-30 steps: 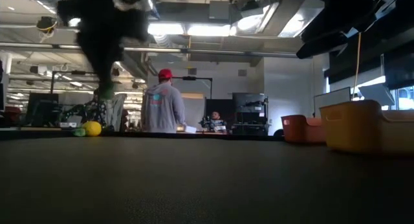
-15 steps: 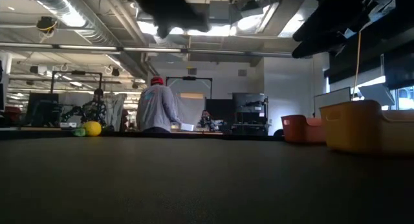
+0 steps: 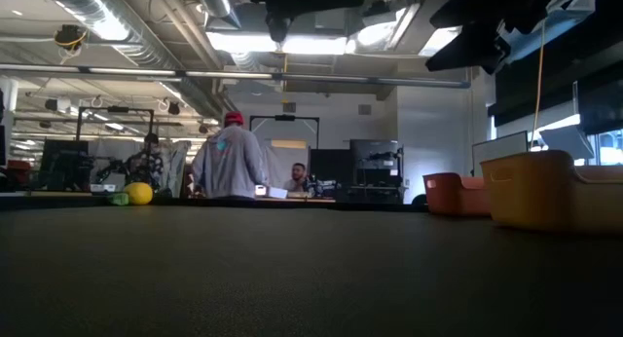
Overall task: Sort produce into baskets
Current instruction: Put the center green chili pepper into the orange bin
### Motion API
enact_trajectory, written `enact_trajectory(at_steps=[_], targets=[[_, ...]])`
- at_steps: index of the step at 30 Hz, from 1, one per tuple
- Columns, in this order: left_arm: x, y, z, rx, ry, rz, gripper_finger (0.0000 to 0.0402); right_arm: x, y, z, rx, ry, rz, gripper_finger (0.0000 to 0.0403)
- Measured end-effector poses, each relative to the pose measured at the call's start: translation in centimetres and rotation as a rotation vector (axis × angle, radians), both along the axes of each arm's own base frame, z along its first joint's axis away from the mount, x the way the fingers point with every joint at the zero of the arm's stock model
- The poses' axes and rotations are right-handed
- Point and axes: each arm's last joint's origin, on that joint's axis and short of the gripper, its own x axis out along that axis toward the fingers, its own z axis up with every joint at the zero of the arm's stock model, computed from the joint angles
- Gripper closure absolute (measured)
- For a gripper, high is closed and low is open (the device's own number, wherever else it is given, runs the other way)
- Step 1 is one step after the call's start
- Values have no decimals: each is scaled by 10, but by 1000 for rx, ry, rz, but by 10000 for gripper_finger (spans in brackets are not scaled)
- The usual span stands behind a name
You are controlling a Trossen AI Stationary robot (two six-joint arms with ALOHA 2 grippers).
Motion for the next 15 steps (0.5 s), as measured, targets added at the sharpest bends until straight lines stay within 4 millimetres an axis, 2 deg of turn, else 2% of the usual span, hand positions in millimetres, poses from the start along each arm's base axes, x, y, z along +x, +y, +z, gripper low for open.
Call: enact_trajectory(at_steps=[6,12,15], targets=[[12,1,-7,-10,-43,10,341,2,2,3,14,-30,30,122],[22,0,-17,-16,-75,12,341,5,3,10,-14,-108,63,146],[26,-1,-22,-17,-83,14,341,6,2,12,-28,-135,26,163]])
